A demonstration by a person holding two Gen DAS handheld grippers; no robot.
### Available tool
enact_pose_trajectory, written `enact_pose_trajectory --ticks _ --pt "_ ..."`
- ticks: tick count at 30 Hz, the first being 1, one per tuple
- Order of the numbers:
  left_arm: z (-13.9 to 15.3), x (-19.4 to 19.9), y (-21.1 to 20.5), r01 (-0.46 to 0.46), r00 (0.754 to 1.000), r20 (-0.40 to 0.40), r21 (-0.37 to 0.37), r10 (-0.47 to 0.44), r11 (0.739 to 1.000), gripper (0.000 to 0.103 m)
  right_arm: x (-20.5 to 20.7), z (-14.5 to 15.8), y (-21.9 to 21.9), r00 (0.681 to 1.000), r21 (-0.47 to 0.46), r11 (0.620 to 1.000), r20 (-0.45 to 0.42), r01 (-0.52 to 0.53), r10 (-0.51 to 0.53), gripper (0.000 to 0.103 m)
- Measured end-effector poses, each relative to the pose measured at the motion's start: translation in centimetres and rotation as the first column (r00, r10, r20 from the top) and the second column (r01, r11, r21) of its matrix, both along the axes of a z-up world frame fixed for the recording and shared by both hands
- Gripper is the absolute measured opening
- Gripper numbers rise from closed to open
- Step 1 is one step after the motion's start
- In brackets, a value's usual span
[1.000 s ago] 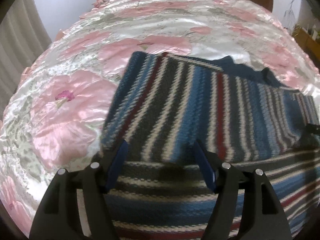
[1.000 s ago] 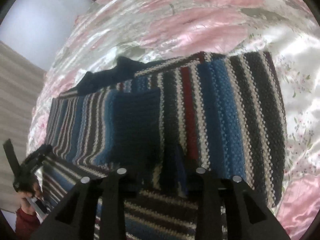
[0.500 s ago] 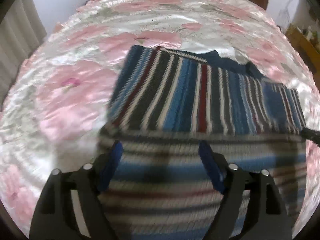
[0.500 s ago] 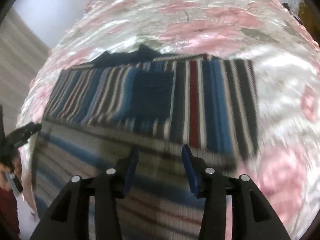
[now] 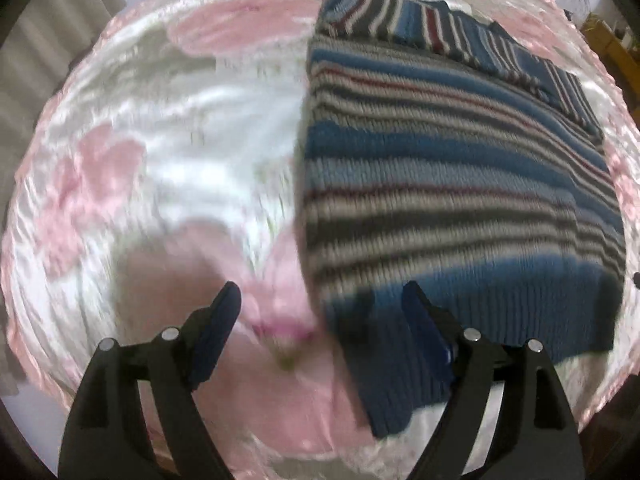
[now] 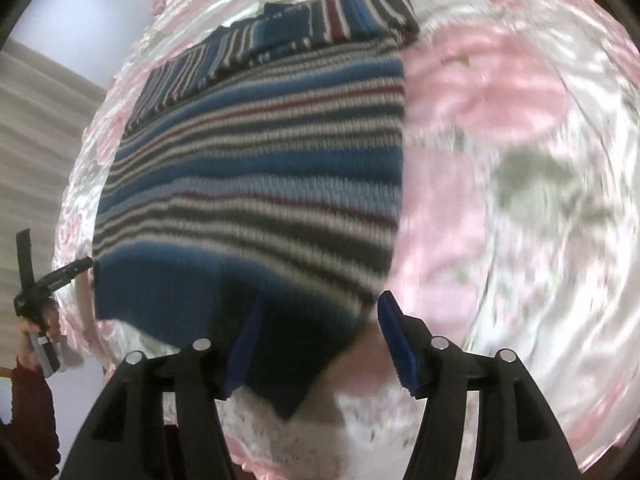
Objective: Fold small clothes
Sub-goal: 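Grasp the ribbed hem with both tools and lift it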
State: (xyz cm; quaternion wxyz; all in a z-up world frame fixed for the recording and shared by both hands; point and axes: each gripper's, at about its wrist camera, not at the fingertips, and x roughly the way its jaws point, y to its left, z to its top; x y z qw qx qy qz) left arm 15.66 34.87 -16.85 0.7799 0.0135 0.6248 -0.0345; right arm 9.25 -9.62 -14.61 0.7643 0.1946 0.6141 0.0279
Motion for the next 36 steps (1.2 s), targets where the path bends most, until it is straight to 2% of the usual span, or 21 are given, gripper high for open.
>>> enact_pose_trajectory --ticks 8,10,12,14,20,22,26,28,36 --pt "-2.9 -3.0 -1.7 -0.036 0.995 -0.101 -0.148 0.021 0.988 0.082 -1.9 -1.5 0.9 0.998 -0.025 0.999 -0.05 0.022 -0.024 0.061" --pt "-3.4 -3.7 -2.3 -0.043 0.995 -0.1 -0.144 0.029 0.989 0.08 -2.5 -2.2 0.9 0.997 -0.012 0.999 -0.067 0.031 -0.032 0.061" --pt "-3.3 -3.9 -2.8 -0.041 0.995 -0.094 -0.131 0.028 0.991 0.072 -2.7 -2.7 1.1 0.996 0.007 0.999 -0.084 0.036 -0.035 0.061" --pt "-2.9 -4.0 -3.0 -0.049 0.995 -0.097 -0.16 0.033 0.986 0.053 -3.1 -3.3 1.4 0.995 0.026 0.999 -0.094 0.032 -0.03 0.061" --pt "-2.8 -3.8 -2.3 -0.11 0.989 -0.117 -0.205 0.087 0.973 0.023 -3.2 -4.0 2.5 0.995 0.044 0.999 -0.097 0.014 -0.01 0.058" --pt "-2.6 -4.0 -2.1 -0.124 0.988 -0.115 -0.214 0.101 0.969 0.016 -3.1 -4.1 2.9 0.996 0.055 0.998 -0.094 0.007 -0.002 0.047" --pt "-2.1 -4.4 -2.0 -0.129 0.989 -0.101 -0.212 0.11 0.969 0.013 -2.9 -4.4 3.5 0.995 0.083 0.996 -0.095 -0.007 0.015 0.032" --pt "-1.8 -4.4 -1.8 -0.136 0.989 -0.094 -0.223 0.117 0.965 0.012 -2.9 -4.2 3.7 0.996 0.086 0.996 -0.086 -0.018 0.026 0.013" --pt "1.1 -4.0 -1.5 -0.123 0.992 -0.039 -0.29 0.117 0.949 0.011 -2.8 -1.0 3.1 0.999 0.176 0.984 0.014 -0.031 0.029 0.01"
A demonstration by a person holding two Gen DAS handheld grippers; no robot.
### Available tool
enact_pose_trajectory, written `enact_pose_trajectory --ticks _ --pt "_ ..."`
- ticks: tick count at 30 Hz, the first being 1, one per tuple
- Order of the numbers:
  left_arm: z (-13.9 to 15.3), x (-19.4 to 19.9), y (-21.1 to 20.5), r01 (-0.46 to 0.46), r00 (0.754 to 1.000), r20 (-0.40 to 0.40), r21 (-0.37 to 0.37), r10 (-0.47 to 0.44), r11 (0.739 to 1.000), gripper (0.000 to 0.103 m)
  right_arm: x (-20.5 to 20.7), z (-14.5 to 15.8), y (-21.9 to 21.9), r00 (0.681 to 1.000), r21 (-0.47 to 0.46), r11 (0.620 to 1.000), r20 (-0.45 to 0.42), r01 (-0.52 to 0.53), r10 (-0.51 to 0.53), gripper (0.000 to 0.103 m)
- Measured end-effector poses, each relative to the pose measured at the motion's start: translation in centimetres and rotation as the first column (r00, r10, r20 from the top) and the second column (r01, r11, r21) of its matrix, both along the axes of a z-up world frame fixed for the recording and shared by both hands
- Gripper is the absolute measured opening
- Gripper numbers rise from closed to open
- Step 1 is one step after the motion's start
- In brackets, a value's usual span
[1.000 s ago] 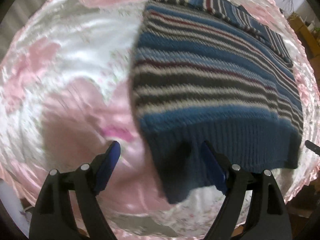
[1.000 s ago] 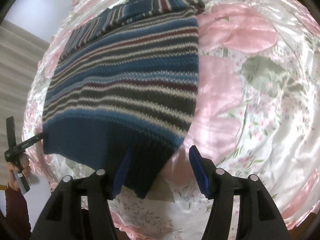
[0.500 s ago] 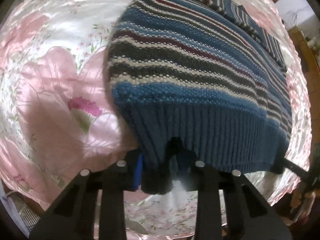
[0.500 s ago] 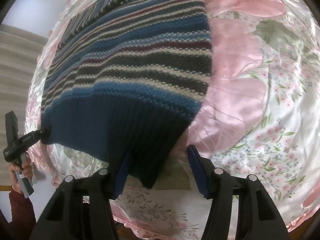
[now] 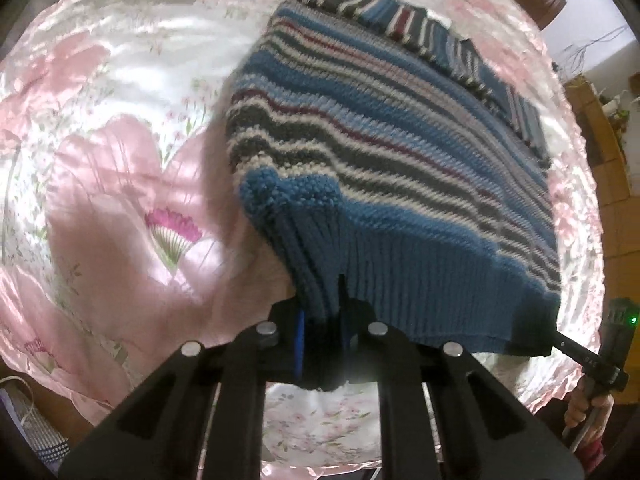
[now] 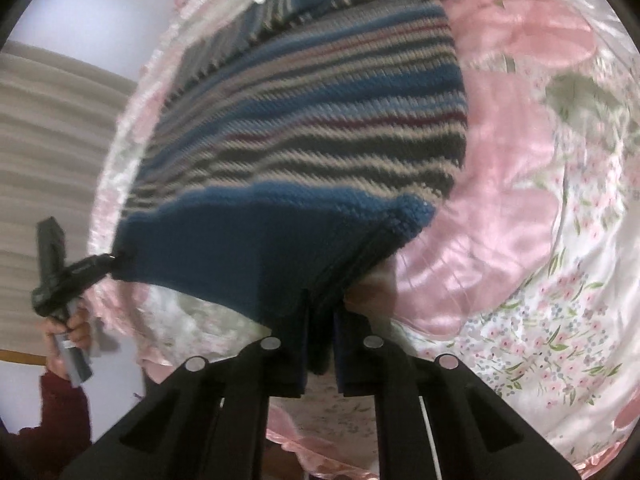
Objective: Fold small clothes
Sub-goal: 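Grasp the ribbed hem with both tools and lift it, then fold the lifted hem toward the collar and open both tools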
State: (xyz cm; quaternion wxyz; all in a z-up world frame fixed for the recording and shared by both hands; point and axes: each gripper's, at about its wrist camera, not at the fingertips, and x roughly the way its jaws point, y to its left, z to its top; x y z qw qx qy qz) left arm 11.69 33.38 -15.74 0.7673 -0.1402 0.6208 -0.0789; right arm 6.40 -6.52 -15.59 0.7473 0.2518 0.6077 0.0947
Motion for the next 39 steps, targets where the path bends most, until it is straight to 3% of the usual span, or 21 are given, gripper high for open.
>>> enact_pose_trajectory --ticks 7,15,21,27,31,34,35,36,37,38,39 --pt "3.8 2.7 -0.7 0.003 0.995 0.099 -0.054 0.003 0.999 0.011 2.6 4.6 -1.9 0.994 0.076 0.997 0.107 0.031 -0.039 0.009" --pt "4.3 7.6 -1.6 -0.019 0.99 0.141 -0.076 0.03 0.997 0.011 8.0 6.3 -4.3 0.988 0.078 0.995 0.134 0.067 -0.077 0.009" --pt "2.1 12.6 -1.6 -0.076 0.991 0.102 -0.118 0.088 0.99 0.011 13.1 4.9 -6.4 0.987 0.073 0.991 0.107 0.109 -0.117 0.009" --pt "-1.4 17.0 -2.4 -0.106 0.994 0.032 -0.092 0.109 0.99 0.012 18.0 0.6 -8.4 0.987 0.089 0.983 0.018 0.16 -0.162 0.009" --pt "-3.8 18.9 -2.6 -0.125 0.992 -0.028 -0.072 0.123 0.99 0.024 20.0 -2.0 -8.9 0.986 0.078 0.983 -0.033 0.165 -0.163 0.011" --pt "-3.6 19.0 -2.1 -0.137 0.99 -0.043 -0.107 0.133 0.985 0.028 20.5 -2.4 -9.1 0.987 0.072 0.985 -0.039 0.159 -0.157 0.013" --pt "-3.0 18.9 -1.9 -0.13 0.991 -0.037 -0.113 0.126 0.985 0.035 20.4 -2.1 -9.3 0.988 0.073 0.986 -0.031 0.153 -0.151 0.015" --pt "-2.1 18.7 -1.7 -0.127 0.992 -0.021 -0.107 0.126 0.986 0.041 20.2 -1.8 -9.4 0.989 0.069 0.987 -0.024 0.149 -0.147 0.02" --pt "-1.3 18.4 -1.3 -0.129 0.992 0.001 -0.097 0.13 0.987 0.059 20.0 -1.1 -9.6 0.989 0.041 0.988 -0.007 0.147 -0.147 0.033" --pt "-0.2 18.1 -0.8 -0.133 0.99 0.029 -0.088 0.136 0.987 0.065 19.7 -0.3 -9.9 0.989 -0.006 0.989 0.012 0.15 -0.15 0.041" --pt "1.3 17.7 0.0 -0.137 0.988 0.063 -0.084 0.142 0.987 0.066 19.4 0.7 -10.3 0.988 -0.062 0.986 0.033 0.152 -0.15 0.044"
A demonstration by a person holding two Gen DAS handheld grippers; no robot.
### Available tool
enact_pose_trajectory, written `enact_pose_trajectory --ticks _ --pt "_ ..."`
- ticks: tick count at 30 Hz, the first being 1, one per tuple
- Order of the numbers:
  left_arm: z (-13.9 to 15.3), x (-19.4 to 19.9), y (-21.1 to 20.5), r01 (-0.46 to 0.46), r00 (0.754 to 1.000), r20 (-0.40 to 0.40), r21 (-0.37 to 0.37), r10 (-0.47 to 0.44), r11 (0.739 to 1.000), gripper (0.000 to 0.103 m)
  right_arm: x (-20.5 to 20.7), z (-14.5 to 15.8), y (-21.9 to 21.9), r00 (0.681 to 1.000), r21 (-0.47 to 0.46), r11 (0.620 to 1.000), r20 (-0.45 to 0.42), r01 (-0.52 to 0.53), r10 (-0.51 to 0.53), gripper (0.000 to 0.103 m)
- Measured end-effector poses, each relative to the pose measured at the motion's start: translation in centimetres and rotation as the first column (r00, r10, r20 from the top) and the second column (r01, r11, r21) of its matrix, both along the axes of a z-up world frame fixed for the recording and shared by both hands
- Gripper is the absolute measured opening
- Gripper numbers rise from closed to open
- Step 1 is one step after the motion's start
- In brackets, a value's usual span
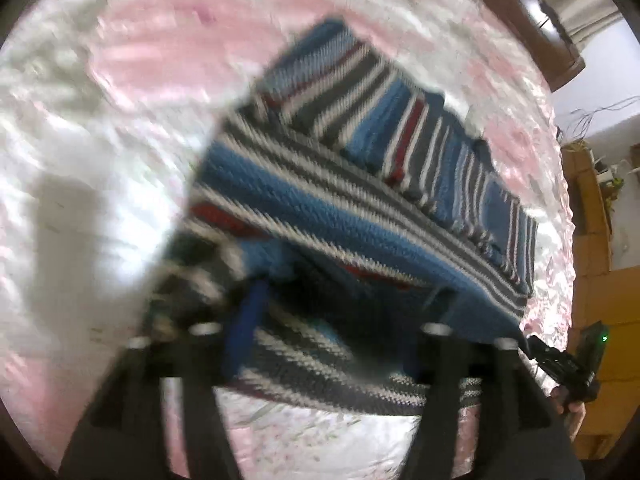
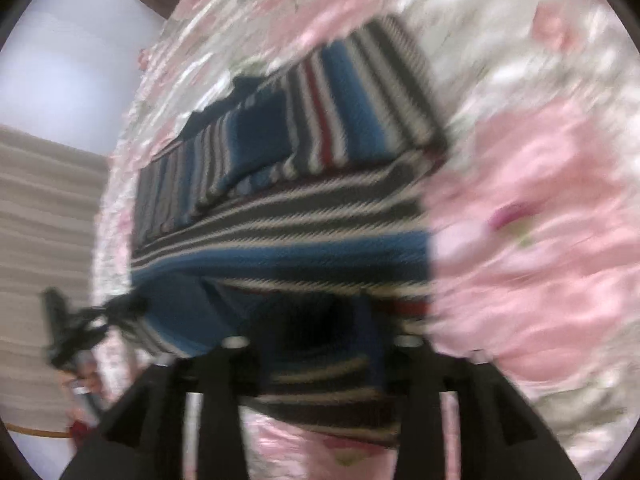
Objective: Fold small clothes
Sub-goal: 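Fold the lifted hem toward the collar and open both tools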
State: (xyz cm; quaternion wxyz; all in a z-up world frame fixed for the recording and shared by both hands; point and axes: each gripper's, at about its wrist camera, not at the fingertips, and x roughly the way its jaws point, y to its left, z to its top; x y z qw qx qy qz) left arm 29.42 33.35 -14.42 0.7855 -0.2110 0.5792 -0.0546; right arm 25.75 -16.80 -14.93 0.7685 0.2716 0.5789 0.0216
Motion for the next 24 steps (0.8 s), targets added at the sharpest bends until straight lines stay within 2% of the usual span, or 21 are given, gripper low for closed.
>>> enact_pose_trajectory --ticks 3,5,7,9,12,16,20,24 --pt "3.3 -0.8 1.7 -0.015 0.997 0.072 0.025 0.014 1.0 0.068 -0.9 2.0 -0.8 0.999 -0.051 0.999 0.03 -0.011 0.013 0.044" --pt "5.4 -1.3 2.3 -0.007 0.992 0.127 0.068 -0.002 0.998 0.073 -1.7 3.7 -1.0 0.997 -0.06 0.998 0.066 -0.033 0.037 0.044" --pt "6.6 -1.4 2.0 0.035 0.985 0.165 0.133 -0.057 0.991 0.077 -2.3 5.2 -0.8 0.992 -0.072 0.995 0.099 -0.074 0.081 0.044" --pt "6.7 -1.2 1.2 0.076 0.979 0.173 0.198 -0.112 0.977 0.078 -2.5 5.9 -0.4 0.987 -0.082 0.991 0.112 -0.108 0.116 0.049" --pt "5.2 0.0 -0.5 0.152 0.97 0.148 0.25 -0.193 0.956 0.078 -1.8 5.8 0.9 0.979 -0.098 0.982 0.106 -0.162 0.172 0.056" --pt "1.4 2.4 -3.0 0.26 0.954 0.073 0.282 -0.291 0.923 0.078 0.1 3.7 2.7 0.971 -0.1 0.97 0.069 -0.223 0.231 0.063" --pt "-1.1 4.3 -4.3 0.325 0.935 0.03 0.318 -0.352 0.891 0.078 1.8 1.2 3.5 0.964 -0.095 0.961 0.026 -0.259 0.263 0.066" --pt "-2.8 5.8 -5.1 0.384 0.915 0.009 0.282 -0.402 0.879 0.078 3.3 -0.8 3.9 0.956 -0.101 0.951 0.0 -0.291 0.292 0.073"
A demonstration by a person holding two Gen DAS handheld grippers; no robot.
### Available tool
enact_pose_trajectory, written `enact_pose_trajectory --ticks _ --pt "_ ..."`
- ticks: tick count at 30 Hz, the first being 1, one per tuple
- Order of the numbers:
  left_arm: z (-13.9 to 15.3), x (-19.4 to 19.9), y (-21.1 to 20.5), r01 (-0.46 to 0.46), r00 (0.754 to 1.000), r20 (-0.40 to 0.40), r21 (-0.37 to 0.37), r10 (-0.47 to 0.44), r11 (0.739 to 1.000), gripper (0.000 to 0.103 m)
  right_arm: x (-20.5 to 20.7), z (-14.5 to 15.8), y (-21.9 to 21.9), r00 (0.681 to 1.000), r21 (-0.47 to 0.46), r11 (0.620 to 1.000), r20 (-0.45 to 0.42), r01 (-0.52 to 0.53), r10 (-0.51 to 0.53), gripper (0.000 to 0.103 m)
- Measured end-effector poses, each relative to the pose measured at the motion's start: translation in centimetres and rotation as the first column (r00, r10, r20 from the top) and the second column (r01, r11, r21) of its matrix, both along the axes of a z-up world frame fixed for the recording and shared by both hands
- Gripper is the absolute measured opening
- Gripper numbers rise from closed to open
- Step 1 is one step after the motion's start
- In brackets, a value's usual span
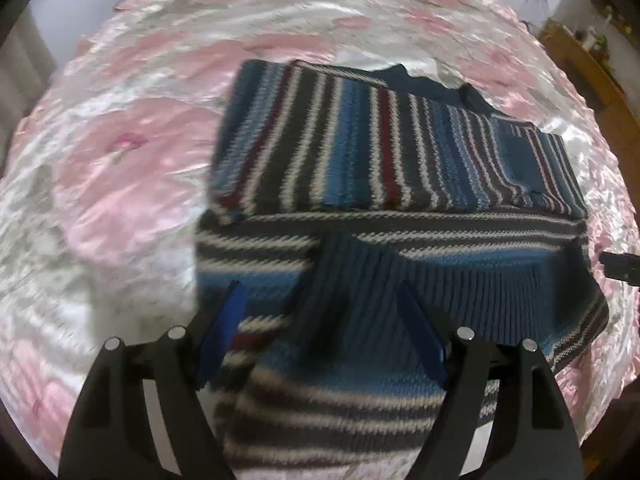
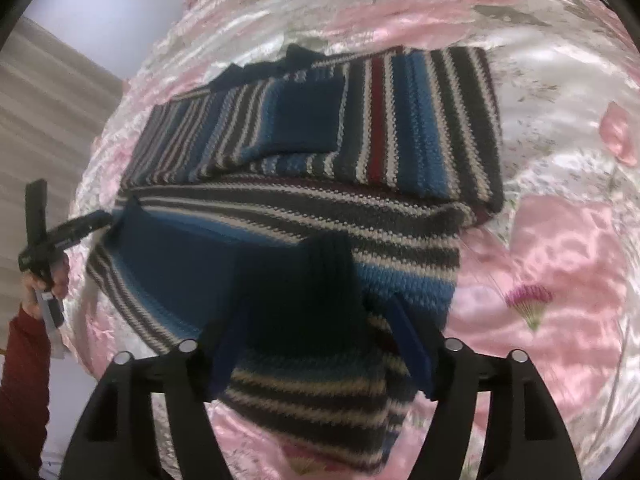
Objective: Fold small clothes
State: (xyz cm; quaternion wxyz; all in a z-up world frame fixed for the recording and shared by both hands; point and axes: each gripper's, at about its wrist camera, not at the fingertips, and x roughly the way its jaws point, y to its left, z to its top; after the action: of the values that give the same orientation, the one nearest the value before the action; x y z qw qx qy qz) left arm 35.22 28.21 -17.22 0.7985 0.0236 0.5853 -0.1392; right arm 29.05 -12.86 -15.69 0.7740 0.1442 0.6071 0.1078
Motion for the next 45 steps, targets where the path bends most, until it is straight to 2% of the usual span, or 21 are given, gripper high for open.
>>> enact_pose_trajectory --ticks 3,6,8,9,10,11,13,16,20,22,26,30,36,41,45 --pt "-1.3 0.4 -0.9 0.044 0.998 -0.044 -0.011 -0.044 0.999 0.077 0.9 -1.5 0.3 0.999 -0.005 0.999 -0.029 -0.035 0.034 0.076" --pt "-2.6 0.3 -1.4 0.071 0.995 -0.073 -0.011 -0.071 0.997 0.058 1.7 -3.1 0.8 0.997 -0.017 0.998 -0.058 -0.061 0.06 0.076" --pt "-2.9 0.0 -1.5 0.077 0.995 -0.063 0.009 -0.076 0.997 0.047 1.8 -3.5 1.1 0.996 -0.013 0.998 -0.059 -0.069 0.068 0.075" --pt "-3.0 -0.2 -1.7 0.088 0.994 -0.058 0.005 -0.088 0.996 0.043 1.8 -3.7 1.3 0.995 -0.007 0.997 -0.057 -0.077 0.076 0.068" --pt "-3.0 -0.4 -1.7 0.089 0.995 -0.054 0.013 -0.089 0.996 0.03 1.8 -3.7 1.7 0.995 0.001 0.996 -0.051 -0.091 0.091 0.054" --pt "-2.9 -0.6 -1.8 0.089 0.995 -0.047 0.025 -0.088 0.996 0.019 1.7 -3.7 2.0 0.994 0.001 0.995 -0.045 -0.102 0.102 0.044" --pt "-2.2 -1.1 -1.7 0.088 0.996 -0.033 0.01 -0.087 0.996 0.013 1.5 -3.6 2.4 0.992 -0.009 0.993 -0.036 -0.119 0.118 0.015" --pt "-0.7 -2.1 -1.1 0.091 0.996 0.013 -0.016 -0.091 0.996 0.011 0.4 -2.4 2.5 0.993 0.019 0.993 0.011 -0.119 0.119 0.011" --pt "1.9 -4.3 -0.4 0.09 0.994 0.064 -0.068 -0.086 0.994 0.01 -1.7 0.4 2.0 0.99 0.052 0.991 0.078 -0.122 0.118 0.01" --pt "3.2 -5.1 -0.2 0.091 0.992 0.095 -0.072 -0.084 0.993 0.01 -2.3 1.6 1.8 0.989 0.058 0.991 0.1 -0.118 0.111 0.01" --pt "5.7 -4.6 -0.1 0.049 0.989 0.146 -0.09 -0.035 0.995 0.009 -1.9 4.4 0.9 0.987 0.084 0.993 0.143 -0.088 0.076 0.01" --pt "8.8 -2.0 -0.4 0.007 0.976 0.217 -0.139 0.024 0.99 0.008 -0.5 7.6 -0.1 0.976 0.08 0.994 0.211 -0.073 0.054 0.01" --pt "10.5 3.3 -3.1 -0.023 0.956 0.288 -0.118 0.056 0.993 0.008 5.1 10.2 -1.6 0.966 0.032 0.999 0.259 0.007 -0.015 0.01" --pt "9.4 9.6 -4.9 -0.087 0.944 0.31 -0.106 0.116 0.991 0.008 11.0 9.8 -2.4 0.964 -0.02 0.998 0.259 0.06 -0.053 0.01" --pt "6.9 13.5 -5.9 -0.117 0.944 0.3 -0.074 0.134 0.99 0.008 14.9 7.5 -3.0 0.968 -0.069 0.994 0.241 0.09 -0.071 0.01"
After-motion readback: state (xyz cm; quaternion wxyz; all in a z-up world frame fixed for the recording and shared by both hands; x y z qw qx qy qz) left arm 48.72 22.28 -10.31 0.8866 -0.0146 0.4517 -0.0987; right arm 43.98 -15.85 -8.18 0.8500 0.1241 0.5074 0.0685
